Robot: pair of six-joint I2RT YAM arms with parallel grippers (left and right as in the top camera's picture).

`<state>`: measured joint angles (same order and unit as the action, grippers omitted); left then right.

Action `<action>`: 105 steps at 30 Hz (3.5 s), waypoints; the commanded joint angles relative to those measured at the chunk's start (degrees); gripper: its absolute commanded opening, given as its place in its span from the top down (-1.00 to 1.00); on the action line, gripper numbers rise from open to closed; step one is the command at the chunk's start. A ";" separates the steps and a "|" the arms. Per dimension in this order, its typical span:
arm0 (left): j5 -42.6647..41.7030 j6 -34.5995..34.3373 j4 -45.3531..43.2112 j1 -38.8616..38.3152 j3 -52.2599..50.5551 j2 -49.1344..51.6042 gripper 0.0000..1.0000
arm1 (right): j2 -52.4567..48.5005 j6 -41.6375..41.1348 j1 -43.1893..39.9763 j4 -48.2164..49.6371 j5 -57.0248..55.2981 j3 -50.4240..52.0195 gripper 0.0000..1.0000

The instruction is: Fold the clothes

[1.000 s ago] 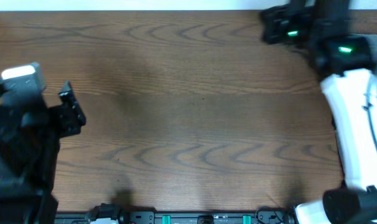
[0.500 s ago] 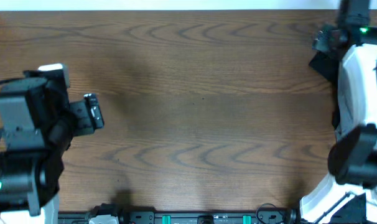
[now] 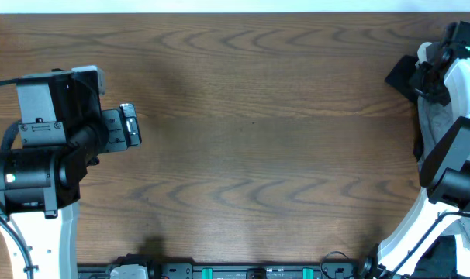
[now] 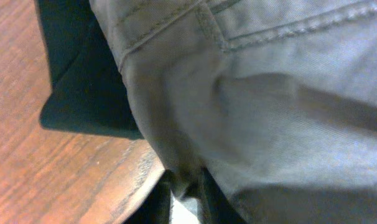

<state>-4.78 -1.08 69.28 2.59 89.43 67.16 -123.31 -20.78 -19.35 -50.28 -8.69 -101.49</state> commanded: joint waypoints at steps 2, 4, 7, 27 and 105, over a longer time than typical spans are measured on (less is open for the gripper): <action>-0.83 -0.07 0.33 0.22 -0.11 0.81 -0.77 | 2.93 -0.44 -1.09 -0.02 0.15 -0.04 0.97; -0.83 -0.07 0.33 0.22 -0.11 0.98 -0.77 | 4.33 -0.44 -1.44 -0.02 0.22 -0.04 0.97; -0.83 -0.04 0.33 0.22 -0.11 1.01 -0.77 | 6.62 0.98 -1.68 -0.37 2.78 -0.04 0.81; -0.83 -0.04 0.55 0.22 -0.11 1.01 -0.77 | 3.39 -2.36 -0.92 -0.28 -3.08 5.77 0.74; -0.81 -0.02 0.55 0.22 -0.11 1.01 -0.79 | 29.29 -0.94 2.05 6.71 -10.34 11.32 0.98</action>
<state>-5.63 -1.08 69.65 2.59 89.43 67.94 -103.39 -23.44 -16.47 -45.91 -23.88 -87.57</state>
